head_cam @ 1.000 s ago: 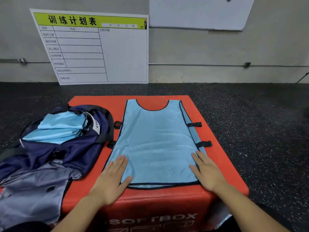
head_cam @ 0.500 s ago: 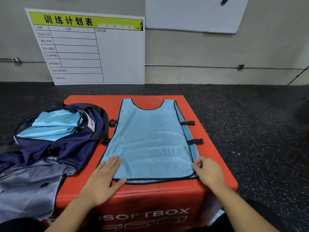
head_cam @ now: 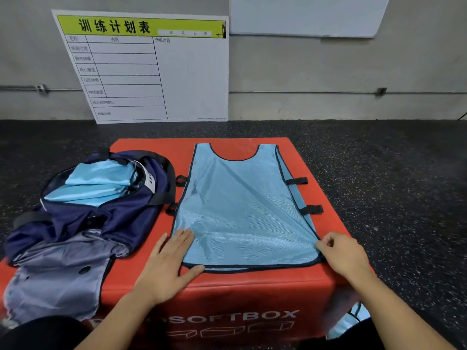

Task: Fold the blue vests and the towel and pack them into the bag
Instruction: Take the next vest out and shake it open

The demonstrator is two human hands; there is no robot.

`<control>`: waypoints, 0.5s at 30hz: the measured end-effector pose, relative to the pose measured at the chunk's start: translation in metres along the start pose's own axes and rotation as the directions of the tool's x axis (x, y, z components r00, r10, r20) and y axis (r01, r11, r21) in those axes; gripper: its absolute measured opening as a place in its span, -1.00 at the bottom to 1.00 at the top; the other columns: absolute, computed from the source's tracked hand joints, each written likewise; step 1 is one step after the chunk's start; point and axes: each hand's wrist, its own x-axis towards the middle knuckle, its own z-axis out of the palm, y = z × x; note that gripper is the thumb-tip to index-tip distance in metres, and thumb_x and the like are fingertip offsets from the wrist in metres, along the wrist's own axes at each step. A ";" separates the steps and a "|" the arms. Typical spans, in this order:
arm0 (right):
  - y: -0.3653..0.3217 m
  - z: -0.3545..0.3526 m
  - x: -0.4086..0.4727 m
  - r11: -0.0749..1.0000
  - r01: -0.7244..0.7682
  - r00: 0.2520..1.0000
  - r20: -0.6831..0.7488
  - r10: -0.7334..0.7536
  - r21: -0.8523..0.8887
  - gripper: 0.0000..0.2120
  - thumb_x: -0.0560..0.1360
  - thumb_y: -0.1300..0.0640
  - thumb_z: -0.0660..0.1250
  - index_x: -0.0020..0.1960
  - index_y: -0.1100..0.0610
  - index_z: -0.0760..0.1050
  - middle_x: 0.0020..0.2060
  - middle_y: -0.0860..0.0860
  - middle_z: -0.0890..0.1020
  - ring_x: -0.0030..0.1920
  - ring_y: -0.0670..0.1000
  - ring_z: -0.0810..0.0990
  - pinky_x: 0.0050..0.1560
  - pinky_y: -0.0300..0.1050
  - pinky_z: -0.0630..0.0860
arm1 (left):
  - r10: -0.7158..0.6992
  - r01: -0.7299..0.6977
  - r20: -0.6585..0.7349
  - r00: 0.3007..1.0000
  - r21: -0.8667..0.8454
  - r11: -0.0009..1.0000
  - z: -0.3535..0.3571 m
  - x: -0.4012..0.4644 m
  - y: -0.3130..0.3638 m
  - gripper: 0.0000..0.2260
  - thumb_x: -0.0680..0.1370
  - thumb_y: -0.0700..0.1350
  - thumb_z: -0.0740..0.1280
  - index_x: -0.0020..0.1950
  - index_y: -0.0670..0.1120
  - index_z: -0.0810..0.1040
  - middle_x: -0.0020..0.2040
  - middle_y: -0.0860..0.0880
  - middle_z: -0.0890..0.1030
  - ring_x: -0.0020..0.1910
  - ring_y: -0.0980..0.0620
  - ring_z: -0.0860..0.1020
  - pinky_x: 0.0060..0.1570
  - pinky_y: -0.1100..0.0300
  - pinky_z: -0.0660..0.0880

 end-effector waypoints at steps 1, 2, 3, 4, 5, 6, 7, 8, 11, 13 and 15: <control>0.003 -0.001 0.002 1.000 -0.014 1.000 0.001 0.014 0.000 -0.80 0.46 -0.07 0.41 -0.28 -0.01 0.54 -0.34 -0.10 0.62 -0.23 0.09 0.57 -0.19 -0.06 0.44 | 0.001 -0.001 -0.001 1.000 -0.001 1.000 0.000 0.000 0.000 -0.24 0.57 0.45 0.08 0.63 0.00 0.22 0.62 0.09 0.18 0.62 0.17 0.04 0.58 0.00 -0.07; 0.005 -0.002 0.004 0.999 -0.032 0.999 0.004 0.032 0.001 -0.80 0.45 -0.08 0.41 -0.28 -0.02 0.54 -0.33 -0.09 0.62 -0.21 0.10 0.58 -0.18 -0.06 0.45 | 0.004 -0.004 -0.005 1.000 -0.004 1.000 0.000 0.000 0.000 -0.24 0.57 0.45 0.08 0.62 0.00 0.23 0.62 0.09 0.19 0.62 0.17 0.04 0.58 0.01 -0.06; 0.007 -0.005 0.006 0.999 -0.048 0.999 0.013 0.048 0.002 -0.81 0.46 -0.09 0.40 -0.27 -0.02 0.55 -0.31 -0.08 0.63 -0.20 0.10 0.59 -0.17 -0.06 0.47 | 0.007 -0.007 -0.010 1.000 -0.008 1.000 0.000 0.000 0.000 -0.24 0.57 0.45 0.09 0.62 0.00 0.24 0.61 0.10 0.20 0.62 0.17 0.05 0.58 0.01 -0.05; 0.009 -0.006 0.008 0.998 -0.057 0.998 0.028 0.057 -0.001 -0.81 0.46 -0.09 0.40 -0.26 -0.03 0.56 -0.30 -0.07 0.63 -0.20 0.09 0.60 -0.17 -0.07 0.47 | 0.008 -0.009 -0.013 1.000 -0.012 1.000 0.000 0.000 0.000 -0.25 0.57 0.45 0.09 0.61 0.00 0.26 0.61 0.10 0.21 0.62 0.17 0.06 0.58 0.02 -0.05; 0.010 -0.007 0.009 0.998 -0.062 0.997 0.040 0.063 -0.008 -0.81 0.47 -0.09 0.40 -0.26 -0.04 0.56 -0.29 -0.07 0.63 -0.19 0.09 0.60 -0.16 -0.07 0.47 | 0.010 -0.010 -0.014 1.000 -0.017 1.000 0.000 0.000 0.000 -0.26 0.57 0.44 0.10 0.61 0.00 0.27 0.60 0.10 0.22 0.61 0.18 0.06 0.58 0.02 -0.04; 0.011 -0.008 0.009 0.998 -0.061 0.997 0.042 0.061 -0.017 -0.82 0.47 -0.09 0.40 -0.24 -0.04 0.56 -0.27 -0.08 0.63 -0.18 0.09 0.60 -0.16 -0.07 0.47 | 0.013 -0.013 -0.016 1.000 -0.021 1.000 0.000 0.000 0.000 -0.27 0.57 0.44 0.11 0.60 0.01 0.29 0.60 0.11 0.23 0.61 0.18 0.07 0.58 0.02 -0.04; 0.011 -0.009 0.007 0.998 -0.044 0.999 0.030 0.045 -0.039 -0.84 0.48 -0.08 0.41 -0.22 -0.05 0.55 -0.24 -0.08 0.62 -0.17 0.09 0.59 -0.14 -0.06 0.48 | 0.013 -0.014 -0.014 1.000 -0.028 1.000 0.000 0.000 0.000 -0.28 0.57 0.44 0.11 0.59 0.03 0.31 0.59 0.13 0.24 0.61 0.19 0.08 0.58 0.04 -0.04; 0.011 -0.008 0.006 0.997 0.003 1.000 -0.004 -0.004 -0.083 -0.87 0.48 -0.07 0.42 -0.17 -0.05 0.54 -0.20 -0.09 0.60 -0.15 0.08 0.58 -0.13 -0.06 0.50 | 0.014 -0.015 -0.011 1.000 -0.042 0.999 -0.001 0.000 -0.001 -0.29 0.56 0.45 0.12 0.58 0.05 0.34 0.58 0.14 0.26 0.60 0.21 0.10 0.58 0.06 -0.04; 0.012 -0.002 0.007 0.903 0.362 0.915 -0.099 -0.392 -0.232 -0.84 0.49 -0.06 0.45 0.02 -0.07 0.53 -0.09 -0.11 0.52 -0.04 0.05 0.56 -0.05 -0.02 0.52 | 0.019 -0.021 -0.011 1.000 -0.164 0.986 -0.003 0.002 -0.003 -0.33 0.52 0.47 0.19 0.50 0.12 0.45 0.53 0.20 0.33 0.56 0.26 0.18 0.56 0.22 0.00; 0.014 0.001 0.008 0.748 0.624 0.772 0.027 -0.636 -0.224 -0.77 0.47 -0.15 0.44 0.08 -0.12 0.55 -0.01 -0.18 0.54 0.04 -0.04 0.54 0.04 -0.02 0.51 | 0.028 -0.031 -0.015 0.999 -0.245 0.969 -0.005 0.004 -0.006 -0.37 0.48 0.48 0.25 0.41 0.15 0.54 0.47 0.24 0.40 0.53 0.27 0.25 0.53 0.31 0.04; 0.018 0.004 0.006 0.687 0.722 0.689 0.171 -0.704 -0.083 -0.70 0.47 -0.25 0.41 0.14 -0.16 0.57 0.10 -0.28 0.54 0.14 -0.18 0.50 0.19 -0.16 0.44 | 0.052 -0.061 -0.040 0.998 -0.280 0.958 -0.006 0.004 -0.009 -0.44 0.46 0.47 0.28 0.30 0.18 0.63 0.39 0.27 0.50 0.49 0.28 0.32 0.50 0.32 0.12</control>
